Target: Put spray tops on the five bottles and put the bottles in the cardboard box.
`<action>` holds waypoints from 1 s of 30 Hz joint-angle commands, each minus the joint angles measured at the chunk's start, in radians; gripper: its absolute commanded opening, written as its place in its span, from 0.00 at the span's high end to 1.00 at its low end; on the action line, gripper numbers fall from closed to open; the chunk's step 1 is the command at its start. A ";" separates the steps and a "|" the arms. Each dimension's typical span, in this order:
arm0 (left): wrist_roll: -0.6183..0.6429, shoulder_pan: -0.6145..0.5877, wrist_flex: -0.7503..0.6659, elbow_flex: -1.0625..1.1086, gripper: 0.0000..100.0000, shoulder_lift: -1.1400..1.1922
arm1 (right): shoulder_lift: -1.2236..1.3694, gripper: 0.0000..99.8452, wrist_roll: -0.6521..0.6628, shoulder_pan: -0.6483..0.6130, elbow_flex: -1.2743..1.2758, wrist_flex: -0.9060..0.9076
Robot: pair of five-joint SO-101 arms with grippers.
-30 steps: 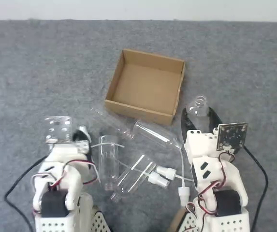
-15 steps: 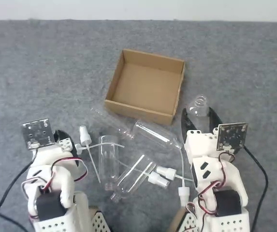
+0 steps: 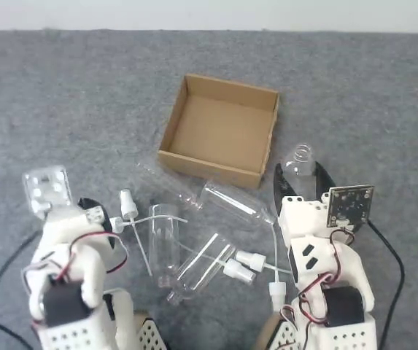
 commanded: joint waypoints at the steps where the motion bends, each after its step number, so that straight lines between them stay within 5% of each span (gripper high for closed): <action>1: 0.037 0.002 0.046 -0.200 0.99 0.302 | -0.016 0.99 -0.002 0.012 -0.011 -0.030; 18: 0.089 0.026 -0.118 -0.268 0.98 0.927 | -0.016 0.99 -0.002 0.012 -0.011 -0.030; 24: 0.181 0.137 -0.144 -0.294 0.86 1.046 | -0.016 0.99 -0.002 0.012 -0.011 -0.027; 30: 0.204 0.143 -0.212 -0.323 0.86 1.135 | -0.016 0.99 -0.002 0.012 -0.011 -0.024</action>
